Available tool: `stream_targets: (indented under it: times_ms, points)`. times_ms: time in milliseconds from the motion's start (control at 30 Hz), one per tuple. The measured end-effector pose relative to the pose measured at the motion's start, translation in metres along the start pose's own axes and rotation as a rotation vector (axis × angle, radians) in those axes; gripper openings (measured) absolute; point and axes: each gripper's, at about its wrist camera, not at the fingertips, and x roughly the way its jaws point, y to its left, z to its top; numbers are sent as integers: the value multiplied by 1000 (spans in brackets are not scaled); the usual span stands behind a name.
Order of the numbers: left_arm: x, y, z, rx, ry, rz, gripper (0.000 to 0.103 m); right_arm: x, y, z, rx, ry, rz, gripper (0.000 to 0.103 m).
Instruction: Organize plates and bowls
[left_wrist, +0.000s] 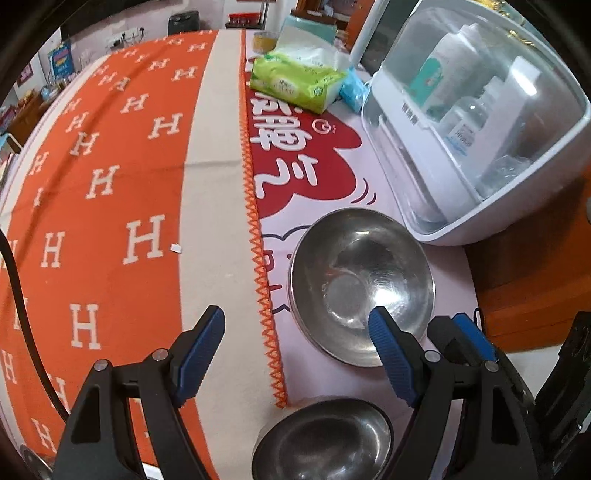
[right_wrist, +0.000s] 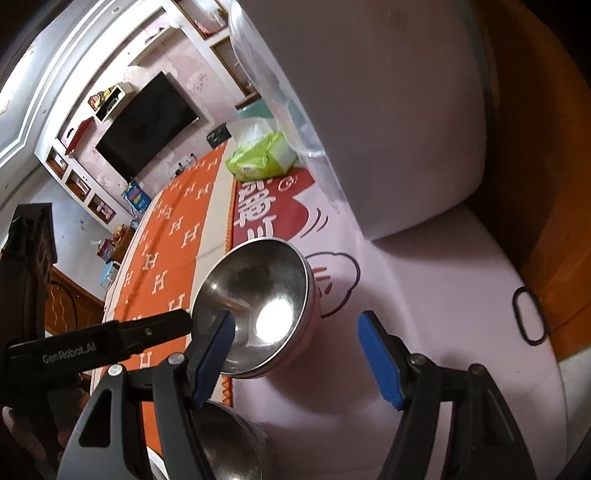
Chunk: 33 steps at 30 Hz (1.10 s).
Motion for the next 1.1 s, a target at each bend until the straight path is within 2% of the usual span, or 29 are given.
stream_targets:
  times_ms: [133,333,433,500,667,767,867,1100]
  points:
    - [14,2,6,-13,11,-15,79,9,0,-1,-2,31,25,69]
    - [37,2,8,-6,54,-40,68,29,-2,-3,-10,82,35,54]
    - [46,4,7,-14,65,-55,57,38,-3,-6,-10,99,35,46]
    - [50,7,5,-21,79,-75,43,43,-3,-7,2,115,42,45]
    - [55,12,2,-45,77,-115,27,47,-1,-8,-6,121,39,37]
    - [58,13,1,-33,83,-109,23,49,-4,-9,2,129,26,27]
    - [59,14,0,-38,91,-137,16,48,-7,-10,22,135,36,25]
    - [57,12,-1,-38,96,-148,14,46,-9,-12,28,143,18,20]
